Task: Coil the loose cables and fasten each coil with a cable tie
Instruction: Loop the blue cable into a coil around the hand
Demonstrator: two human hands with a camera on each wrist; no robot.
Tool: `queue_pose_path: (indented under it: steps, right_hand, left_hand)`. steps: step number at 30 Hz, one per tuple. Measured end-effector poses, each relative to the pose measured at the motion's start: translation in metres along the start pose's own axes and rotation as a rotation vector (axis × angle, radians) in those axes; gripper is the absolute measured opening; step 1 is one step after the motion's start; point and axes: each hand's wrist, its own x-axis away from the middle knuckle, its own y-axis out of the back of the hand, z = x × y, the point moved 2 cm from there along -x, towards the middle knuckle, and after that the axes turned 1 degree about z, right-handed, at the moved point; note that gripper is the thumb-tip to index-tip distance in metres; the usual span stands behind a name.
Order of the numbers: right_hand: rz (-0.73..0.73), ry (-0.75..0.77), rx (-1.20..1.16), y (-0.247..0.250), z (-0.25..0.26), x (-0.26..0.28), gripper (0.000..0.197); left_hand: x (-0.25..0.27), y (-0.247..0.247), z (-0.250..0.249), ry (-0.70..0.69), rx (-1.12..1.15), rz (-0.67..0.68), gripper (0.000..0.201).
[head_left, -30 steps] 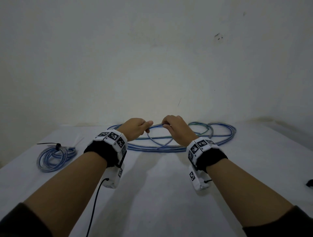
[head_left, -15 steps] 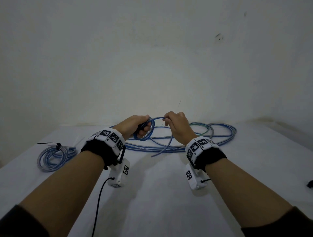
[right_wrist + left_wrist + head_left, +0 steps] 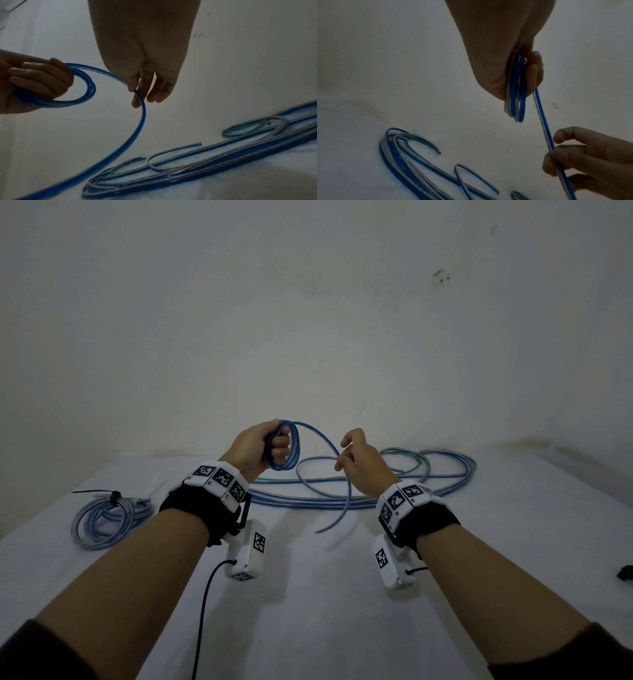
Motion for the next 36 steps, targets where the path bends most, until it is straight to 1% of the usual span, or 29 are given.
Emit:
queue_pose_path:
  steps: [2,4,6,9,10,12,15,16,19,22,24,28,31,32,33,35,36]
  right_hand:
    - [0.022,0.024,-0.049,0.001,0.003,0.003,0.022]
    - [0.047,0.050,-0.095,0.001,0.006,0.005,0.019]
    - [0.082,0.071,-0.141,-0.001,0.007,0.006,0.027]
    - [0.167,0.066,-0.150,-0.004,0.005,0.008,0.039]
    - [0.177,0.078,-0.137,-0.005,0.003,0.009,0.039]
    - [0.158,0.116,-0.105,-0.007,0.003,0.010,0.031]
    - [0.115,0.123,-0.136,-0.011,0.009,0.009,0.020]
    - [0.098,0.141,-0.123,-0.011,0.011,0.009,0.019]
    - [0.075,0.250,0.016,-0.015,0.018,0.008,0.016]
    - [0.086,0.282,0.071,-0.018,0.024,0.009,0.017]
    - [0.096,0.284,0.075,-0.018,0.027,0.010,0.018]
    - [0.128,0.260,0.056,-0.020,0.031,0.012,0.019]
    - [0.185,0.200,0.025,-0.020,0.030,0.013,0.014]
    - [0.176,0.170,-0.024,-0.019,0.028,0.014,0.014]
    - [0.130,0.152,-0.093,-0.017,0.026,0.013,0.013]
    - [-0.065,0.168,-0.186,-0.010,0.024,0.011,0.008]
    - [-0.169,0.200,-0.185,-0.005,0.024,0.009,0.007]
  left_hand:
    - [-0.001,-0.001,0.001,-0.016,0.054,-0.006,0.036]
    - [-0.005,0.001,0.002,-0.047,0.107,-0.027,0.035]
    - [-0.009,0.004,0.002,-0.080,0.161,-0.075,0.034]
    - [-0.011,0.009,-0.001,-0.112,0.225,-0.129,0.033]
    - [-0.011,0.010,-0.002,-0.119,0.231,-0.136,0.033]
    - [-0.012,0.008,-0.001,-0.124,0.223,-0.144,0.033]
    - [-0.012,0.003,0.006,-0.110,0.217,-0.138,0.033]
    - [-0.013,0.001,0.008,-0.104,0.222,-0.128,0.034]
    - [-0.014,-0.005,0.013,-0.106,0.207,-0.131,0.038]
    - [-0.016,-0.012,0.013,-0.095,0.228,-0.163,0.045]
    - [-0.017,-0.015,0.012,-0.081,0.181,-0.173,0.046]
    - [-0.014,-0.020,0.015,-0.154,-0.025,-0.118,0.026]
    - [-0.012,-0.018,0.017,-0.144,-0.122,-0.098,0.027]
    - [-0.012,-0.017,0.017,-0.136,-0.128,-0.088,0.028]
    - [-0.012,-0.017,0.016,-0.131,-0.143,-0.080,0.029]
    - [-0.011,-0.018,0.014,-0.115,-0.224,-0.059,0.032]
    - [-0.010,-0.019,0.014,-0.103,-0.272,-0.041,0.034]
